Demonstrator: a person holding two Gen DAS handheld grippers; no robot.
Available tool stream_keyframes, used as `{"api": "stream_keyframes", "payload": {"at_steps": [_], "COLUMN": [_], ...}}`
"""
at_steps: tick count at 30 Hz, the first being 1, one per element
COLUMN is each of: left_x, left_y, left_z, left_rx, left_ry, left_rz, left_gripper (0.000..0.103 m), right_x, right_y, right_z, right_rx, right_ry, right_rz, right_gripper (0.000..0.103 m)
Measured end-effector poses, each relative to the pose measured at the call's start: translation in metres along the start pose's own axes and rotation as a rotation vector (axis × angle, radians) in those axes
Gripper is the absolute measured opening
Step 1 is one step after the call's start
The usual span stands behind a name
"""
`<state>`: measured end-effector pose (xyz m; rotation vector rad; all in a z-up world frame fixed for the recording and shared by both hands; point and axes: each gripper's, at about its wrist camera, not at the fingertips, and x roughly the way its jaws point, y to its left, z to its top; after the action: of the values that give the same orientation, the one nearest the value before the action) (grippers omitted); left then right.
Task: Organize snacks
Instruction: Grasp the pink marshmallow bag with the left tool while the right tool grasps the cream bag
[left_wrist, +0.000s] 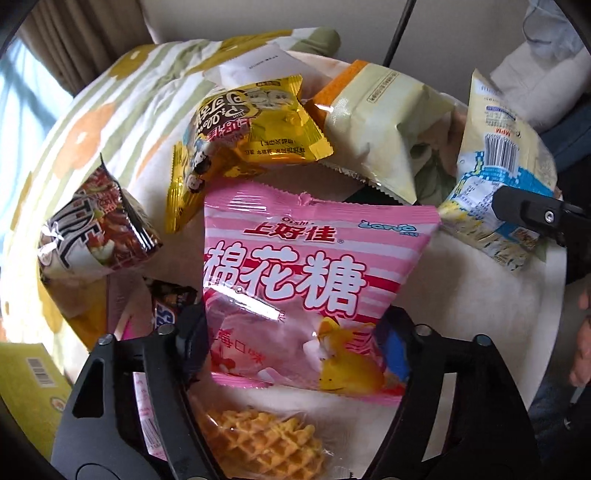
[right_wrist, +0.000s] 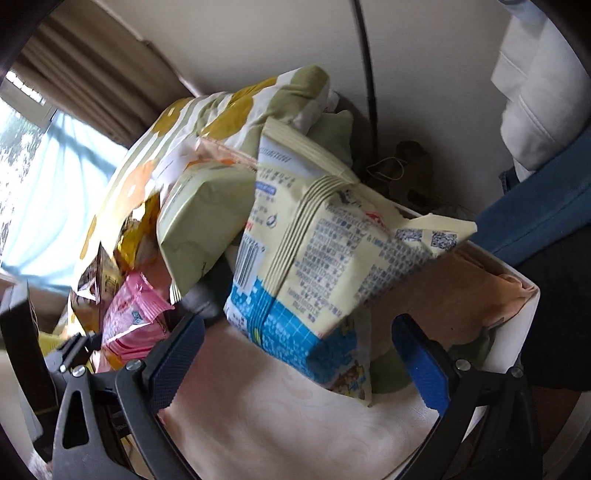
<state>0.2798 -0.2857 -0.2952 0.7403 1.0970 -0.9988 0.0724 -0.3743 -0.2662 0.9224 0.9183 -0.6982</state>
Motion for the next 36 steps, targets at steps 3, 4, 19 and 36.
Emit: {"api": "stream_keyframes", "payload": {"at_steps": [3,4,19,36], "left_x": [-0.003,-0.004,-0.033,-0.053], "left_y": [0.000,0.000,-0.002,-0.009], "left_z": [-0.004,-0.005,-0.019,-0.023], "left_rx": [-0.016,-0.021,-0.058,-0.166], "left_ry": [-0.007,-0.007,-0.060,-0.097], "left_rz": [-0.008,-0.010,-0.010,0.042], "left_gripper": [0.067,0.066,0.066,0.066], "right_x": [-0.001,0.000,0.019,-0.004], "right_y": [0.003,0.004,-0.008,0.007], "right_z": [0.002,0.003,0.018,0.029], "right_rx": [-0.003,-0.004,0.089,-0.113], "right_ry": [-0.017,-0.017,-0.004,0.013], "right_rz": [-0.018,-0.022,-0.032,0.080], "right_gripper": [0.101,0.101,0.099,0.052]}}
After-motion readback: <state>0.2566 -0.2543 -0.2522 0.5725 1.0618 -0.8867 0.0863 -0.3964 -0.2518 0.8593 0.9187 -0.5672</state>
